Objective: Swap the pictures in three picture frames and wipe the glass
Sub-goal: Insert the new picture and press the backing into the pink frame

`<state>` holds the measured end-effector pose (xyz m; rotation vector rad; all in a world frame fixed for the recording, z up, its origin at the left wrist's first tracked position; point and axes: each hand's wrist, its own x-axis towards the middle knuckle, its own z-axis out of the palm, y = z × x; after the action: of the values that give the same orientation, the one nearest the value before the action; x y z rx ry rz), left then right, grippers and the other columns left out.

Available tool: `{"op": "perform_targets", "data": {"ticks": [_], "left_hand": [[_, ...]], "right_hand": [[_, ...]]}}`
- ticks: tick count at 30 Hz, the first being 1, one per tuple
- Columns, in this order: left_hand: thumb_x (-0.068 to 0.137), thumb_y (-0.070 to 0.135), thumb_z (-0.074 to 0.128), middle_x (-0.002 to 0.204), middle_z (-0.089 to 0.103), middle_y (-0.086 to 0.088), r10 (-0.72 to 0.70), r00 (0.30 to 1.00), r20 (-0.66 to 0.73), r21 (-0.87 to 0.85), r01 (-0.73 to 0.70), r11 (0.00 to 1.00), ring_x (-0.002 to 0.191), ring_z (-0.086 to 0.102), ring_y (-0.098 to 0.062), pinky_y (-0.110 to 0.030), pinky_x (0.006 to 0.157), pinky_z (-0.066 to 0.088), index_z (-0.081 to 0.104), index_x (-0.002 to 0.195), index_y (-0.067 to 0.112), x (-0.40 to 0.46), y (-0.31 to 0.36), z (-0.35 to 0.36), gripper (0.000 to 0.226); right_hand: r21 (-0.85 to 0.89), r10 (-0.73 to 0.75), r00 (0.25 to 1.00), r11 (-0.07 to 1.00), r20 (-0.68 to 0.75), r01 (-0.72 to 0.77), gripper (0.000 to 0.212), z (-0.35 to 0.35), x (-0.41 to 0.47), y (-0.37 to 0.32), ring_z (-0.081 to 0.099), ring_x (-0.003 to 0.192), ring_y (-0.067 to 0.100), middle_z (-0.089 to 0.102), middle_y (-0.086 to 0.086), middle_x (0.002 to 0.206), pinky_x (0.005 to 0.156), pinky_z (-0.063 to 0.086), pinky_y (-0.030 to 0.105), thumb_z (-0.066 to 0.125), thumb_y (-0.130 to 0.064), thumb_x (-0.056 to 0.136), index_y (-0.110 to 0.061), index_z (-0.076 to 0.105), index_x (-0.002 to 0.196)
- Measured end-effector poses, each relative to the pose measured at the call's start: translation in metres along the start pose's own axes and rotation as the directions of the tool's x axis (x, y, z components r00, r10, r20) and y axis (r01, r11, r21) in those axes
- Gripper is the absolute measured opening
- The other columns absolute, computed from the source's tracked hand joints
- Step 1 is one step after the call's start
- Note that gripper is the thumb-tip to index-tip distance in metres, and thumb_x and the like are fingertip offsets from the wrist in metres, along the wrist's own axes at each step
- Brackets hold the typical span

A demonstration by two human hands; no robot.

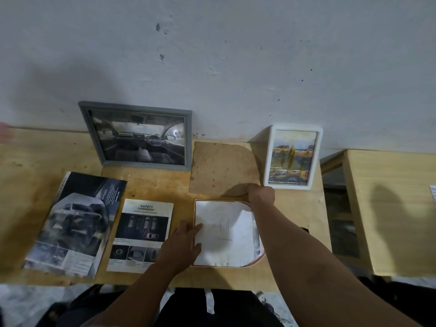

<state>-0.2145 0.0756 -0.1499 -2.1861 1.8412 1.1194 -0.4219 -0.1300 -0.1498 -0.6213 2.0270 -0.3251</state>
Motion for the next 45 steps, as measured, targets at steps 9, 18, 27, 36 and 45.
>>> {"op": "perform_targets", "data": {"ticks": [9,18,27,36,45], "left_hand": [[0.1,0.051,0.054,0.156,0.031,-0.002,-0.003,1.0,0.018,0.022,0.003,1.0,0.136,0.051,-0.023,-0.04,0.108,0.052,0.03,0.159,0.033,-0.004,0.005,-0.002,0.067],[0.098,0.049,0.058,0.163,0.024,-0.004,0.001,1.0,0.005,-0.048,0.0,0.999,0.145,0.04,-0.025,-0.041,0.114,0.044,0.018,0.163,0.023,-0.008,0.008,-0.002,0.081],[0.1,0.024,0.058,0.168,0.028,-0.007,-0.097,0.992,-0.074,-0.32,0.069,0.945,0.153,0.03,-0.024,-0.035,0.121,0.029,0.03,0.16,0.011,-0.019,0.015,-0.001,0.068],[0.095,0.027,0.056,0.126,0.068,-0.005,-0.146,0.989,-0.01,-0.354,0.133,0.926,0.111,0.062,-0.023,-0.034,0.092,0.05,0.063,0.132,0.018,-0.01,0.013,-0.003,0.039],[0.095,0.026,0.059,0.148,0.05,-0.006,-0.142,0.989,0.03,-0.33,0.144,0.933,0.13,0.056,-0.026,-0.035,0.109,0.046,0.053,0.148,0.018,-0.009,0.01,-0.001,0.054]], "right_hand": [[0.339,-0.072,0.997,0.938,-0.002,0.068,0.019,-0.005,-0.014,0.004,0.061,0.077,0.028,0.066,0.012,0.082,0.078,0.057,0.044,0.079,-0.02,0.08,-0.008,0.064,0.078],[0.472,-0.459,0.888,0.787,0.019,0.397,0.03,-0.042,-0.057,-0.008,0.07,0.105,0.025,0.069,0.006,0.118,0.089,0.062,0.045,0.062,-0.014,0.101,-0.024,0.058,0.13],[0.371,-0.516,0.85,0.814,0.106,0.447,0.049,-0.111,-0.082,0.059,0.06,0.124,0.026,0.054,0.002,0.144,0.091,0.06,0.051,0.052,-0.016,0.107,-0.035,0.037,0.15],[0.274,-0.402,0.884,0.901,0.239,0.335,0.036,-0.106,-0.084,0.137,0.061,0.121,0.026,0.062,0.001,0.13,0.088,0.062,0.052,0.055,-0.016,0.105,-0.031,0.042,0.136],[0.024,-0.442,0.849,0.89,0.289,0.455,0.079,-0.085,-0.085,0.16,0.057,0.118,0.014,0.058,-0.006,0.131,0.103,0.055,0.046,0.062,-0.012,0.098,-0.033,0.019,0.16]]}}
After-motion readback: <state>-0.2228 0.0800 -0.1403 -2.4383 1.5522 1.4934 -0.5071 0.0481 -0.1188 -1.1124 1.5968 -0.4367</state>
